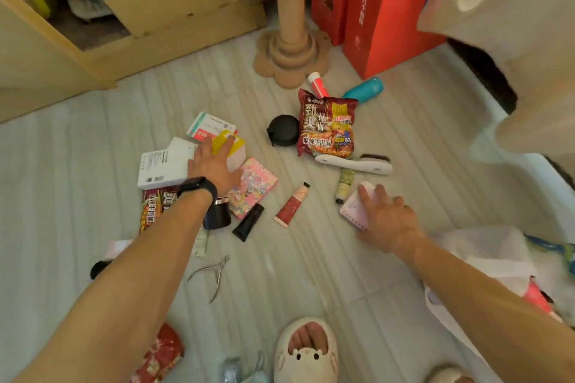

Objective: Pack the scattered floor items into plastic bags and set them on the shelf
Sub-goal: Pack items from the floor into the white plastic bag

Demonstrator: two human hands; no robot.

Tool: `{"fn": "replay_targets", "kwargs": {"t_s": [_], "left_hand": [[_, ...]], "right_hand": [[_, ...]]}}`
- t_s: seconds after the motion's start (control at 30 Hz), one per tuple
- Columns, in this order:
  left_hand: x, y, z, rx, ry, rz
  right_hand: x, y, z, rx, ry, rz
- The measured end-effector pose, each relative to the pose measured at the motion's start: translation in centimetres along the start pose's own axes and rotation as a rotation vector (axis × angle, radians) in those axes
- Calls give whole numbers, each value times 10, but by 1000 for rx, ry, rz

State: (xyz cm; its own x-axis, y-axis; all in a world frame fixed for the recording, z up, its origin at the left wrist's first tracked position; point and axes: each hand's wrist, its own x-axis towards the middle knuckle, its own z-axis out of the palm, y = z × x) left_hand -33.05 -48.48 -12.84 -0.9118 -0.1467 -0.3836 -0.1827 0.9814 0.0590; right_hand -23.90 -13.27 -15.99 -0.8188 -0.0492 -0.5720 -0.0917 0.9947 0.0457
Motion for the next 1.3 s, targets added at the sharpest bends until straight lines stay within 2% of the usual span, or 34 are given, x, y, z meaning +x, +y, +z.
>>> {"fn": "replay_targets", "kwargs": {"t_s": [0.07,0.17,0.23,0.3,0.4,0.57,0.63,0.7,0.8,0.87,0.93,1.07,1.13,1.3], "left_hand": [[-5,6,-1,-55,89,27],[-26,15,-1,108,177,95],[-41,21,-7,152,232,119],[-59,30,-23,82,266,127],[-92,54,-55,-115,263,192],[-157,121,-101,-448,206,353],[-180,154,-114,-546,146,423],[-201,189,-124,-562,65,493],[-230,241,-131,-450,-83,629],[-252,279,-129,-254,-205,748],[-272,313,-120,-58,-306,858],[-300,365,-79,102,-439,877],[-306,377,-55,116,-434,858],[-305,385,-14,-2,-424,745]], "right_hand": [[-9,-6,3,0,-64,-10],[-23,-21,3,-13,-175,-65],[-35,-28,-3,-24,-156,-147],[-49,-33,-21,32,-106,-198],[-86,-36,-56,437,-56,-133],[-191,-6,-80,1215,369,76],[-235,18,-74,1557,464,176],[-270,48,-57,1856,435,290],[-308,89,-19,2116,169,423],[-331,115,5,2102,28,556],[-346,138,16,2045,-50,604],[-358,170,21,1837,-167,645],[-357,182,23,1763,-88,663],[-352,211,35,1871,368,697]]}}
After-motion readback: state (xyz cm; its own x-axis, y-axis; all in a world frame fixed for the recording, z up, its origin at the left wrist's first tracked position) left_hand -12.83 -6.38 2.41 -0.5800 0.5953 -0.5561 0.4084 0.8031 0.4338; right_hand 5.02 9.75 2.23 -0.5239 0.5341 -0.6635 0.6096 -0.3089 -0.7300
